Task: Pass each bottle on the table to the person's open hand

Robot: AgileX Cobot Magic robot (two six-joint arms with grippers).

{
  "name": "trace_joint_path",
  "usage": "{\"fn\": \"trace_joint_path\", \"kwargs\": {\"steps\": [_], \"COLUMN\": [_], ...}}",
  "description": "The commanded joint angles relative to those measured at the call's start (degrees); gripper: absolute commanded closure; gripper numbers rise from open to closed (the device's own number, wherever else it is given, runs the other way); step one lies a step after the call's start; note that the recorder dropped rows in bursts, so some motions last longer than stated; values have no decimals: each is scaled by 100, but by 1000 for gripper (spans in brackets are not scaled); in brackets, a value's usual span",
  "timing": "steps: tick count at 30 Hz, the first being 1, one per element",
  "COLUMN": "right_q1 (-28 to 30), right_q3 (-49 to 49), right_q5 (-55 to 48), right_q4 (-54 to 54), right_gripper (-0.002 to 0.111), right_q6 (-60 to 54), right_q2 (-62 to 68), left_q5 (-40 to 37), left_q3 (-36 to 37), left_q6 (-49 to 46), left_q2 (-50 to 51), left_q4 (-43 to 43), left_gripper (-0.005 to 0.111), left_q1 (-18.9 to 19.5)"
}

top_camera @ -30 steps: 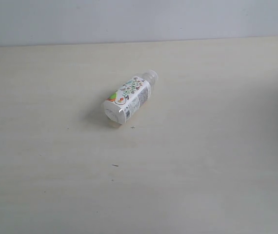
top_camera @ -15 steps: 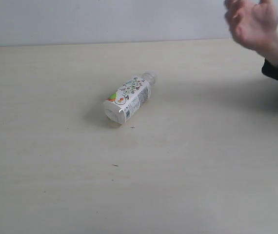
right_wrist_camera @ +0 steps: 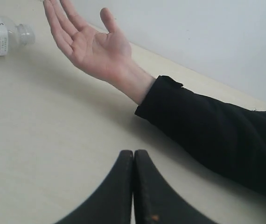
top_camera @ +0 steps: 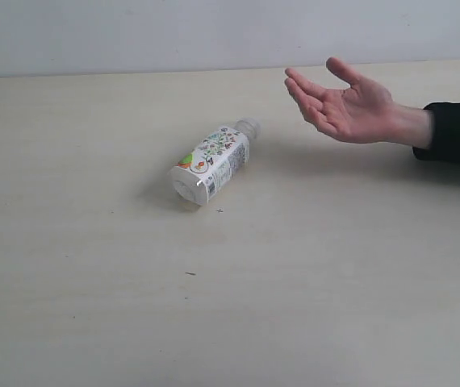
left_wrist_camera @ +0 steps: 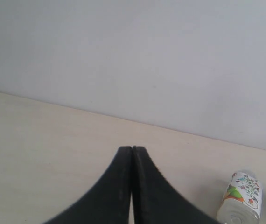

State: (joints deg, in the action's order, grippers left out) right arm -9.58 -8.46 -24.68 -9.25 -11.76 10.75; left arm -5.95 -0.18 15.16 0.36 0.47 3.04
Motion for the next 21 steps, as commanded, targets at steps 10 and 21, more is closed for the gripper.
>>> {"fn": "trace_joint_path", "kwargs": {"steps": [10, 21], "right_q1": [20, 20], "right_q3": [15, 15], "right_q5": [28, 28], "right_q4": [27, 27], "right_gripper": [108, 108], "right_q6": [1, 1], "right_q2": [-23, -23], "left_q5": [1525, 3405], "left_q3": [18, 18], "left_q6": [1124, 1211], "left_q2": [-36, -36], "left_q4": [-312, -302], "left_gripper": [104, 104], "left_q1": [-31, -31]}}
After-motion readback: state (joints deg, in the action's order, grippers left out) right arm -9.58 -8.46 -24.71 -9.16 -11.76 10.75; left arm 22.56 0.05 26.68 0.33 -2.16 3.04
